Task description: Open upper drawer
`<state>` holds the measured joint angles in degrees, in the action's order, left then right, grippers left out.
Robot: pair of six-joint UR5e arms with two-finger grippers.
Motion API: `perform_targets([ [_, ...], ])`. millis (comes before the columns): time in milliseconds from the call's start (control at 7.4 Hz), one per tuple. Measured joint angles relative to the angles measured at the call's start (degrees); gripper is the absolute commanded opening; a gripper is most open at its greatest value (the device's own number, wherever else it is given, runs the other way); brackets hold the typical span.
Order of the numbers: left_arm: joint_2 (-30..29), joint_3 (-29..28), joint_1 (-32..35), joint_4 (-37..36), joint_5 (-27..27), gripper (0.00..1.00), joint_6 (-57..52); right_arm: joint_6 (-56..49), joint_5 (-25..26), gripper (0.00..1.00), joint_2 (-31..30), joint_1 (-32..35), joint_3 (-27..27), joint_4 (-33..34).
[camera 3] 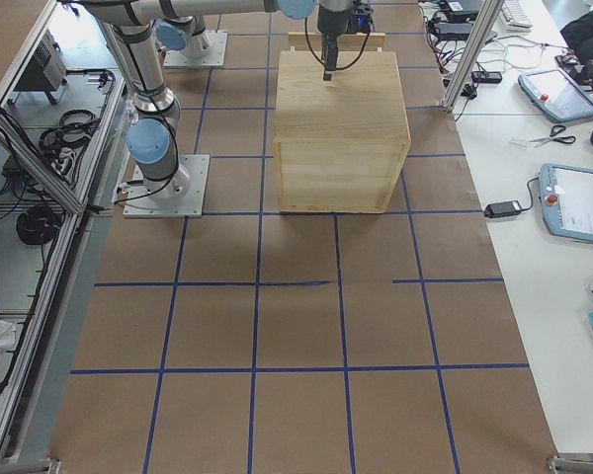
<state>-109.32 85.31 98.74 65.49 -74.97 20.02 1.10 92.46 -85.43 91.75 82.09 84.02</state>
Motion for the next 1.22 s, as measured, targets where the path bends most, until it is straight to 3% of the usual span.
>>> perform_targets([
  [1216, 0.8, -0.1, -3.4, 2.6, -1.2, 1.00, -4.2, 0.0, 0.0, 1.00, 0.0, 0.0, 0.0, 0.0],
])
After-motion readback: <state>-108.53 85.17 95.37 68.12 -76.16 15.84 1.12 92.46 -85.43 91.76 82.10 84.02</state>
